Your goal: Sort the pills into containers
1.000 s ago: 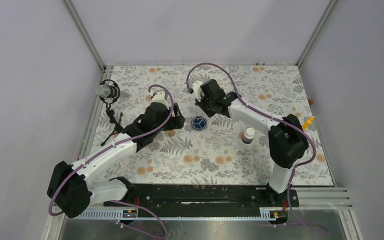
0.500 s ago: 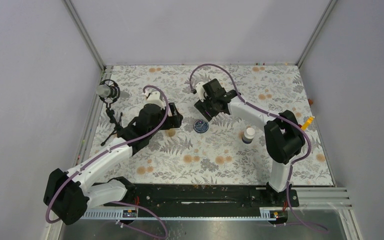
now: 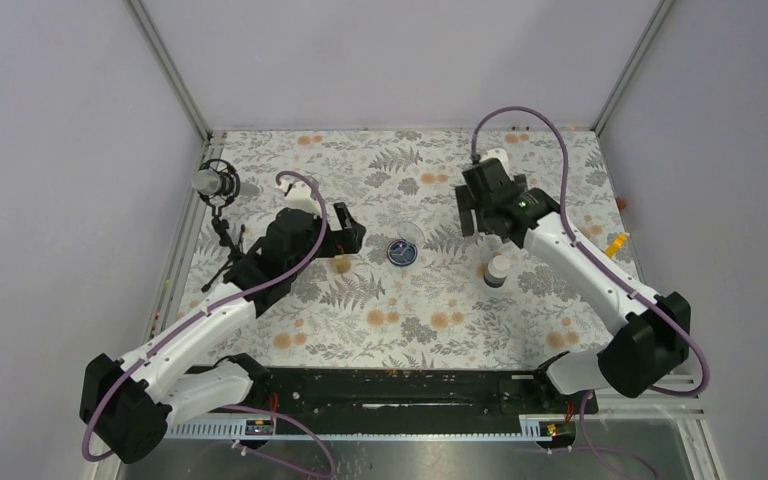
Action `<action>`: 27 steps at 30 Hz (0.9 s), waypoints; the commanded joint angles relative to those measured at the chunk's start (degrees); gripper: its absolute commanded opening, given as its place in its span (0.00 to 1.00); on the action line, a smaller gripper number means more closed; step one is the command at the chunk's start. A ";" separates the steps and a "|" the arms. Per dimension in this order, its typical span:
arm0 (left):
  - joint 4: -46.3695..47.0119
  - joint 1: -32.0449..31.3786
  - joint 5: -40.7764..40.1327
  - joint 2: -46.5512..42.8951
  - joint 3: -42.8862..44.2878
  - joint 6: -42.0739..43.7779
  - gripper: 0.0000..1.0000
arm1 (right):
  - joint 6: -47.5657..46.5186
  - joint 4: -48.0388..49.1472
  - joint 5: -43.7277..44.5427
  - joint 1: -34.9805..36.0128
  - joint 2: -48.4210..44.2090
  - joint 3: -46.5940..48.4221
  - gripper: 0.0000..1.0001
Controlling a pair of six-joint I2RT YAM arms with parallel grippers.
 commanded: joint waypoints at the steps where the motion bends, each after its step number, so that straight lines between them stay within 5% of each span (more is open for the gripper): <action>1: 1.67 0.39 -1.50 -2.80 0.47 1.07 0.99 | 10.11 -6.29 2.91 -2.81 -1.55 -7.95 0.96; 6: 1.71 0.38 -0.23 -2.55 0.88 1.77 0.99 | 12.94 -3.53 -0.87 -4.47 -2.01 -12.49 0.97; 13: 2.34 0.39 1.45 -0.26 1.35 1.00 0.99 | 16.68 -3.78 -4.97 -7.41 0.50 -13.24 0.74; 22: 4.15 0.37 4.89 1.28 1.42 0.31 0.98 | 17.55 -2.86 -9.85 -9.07 0.23 -16.08 0.72; 27: 5.32 0.44 6.98 2.04 1.06 0.29 0.97 | 17.94 -2.60 -10.75 -9.27 -0.16 -17.37 0.58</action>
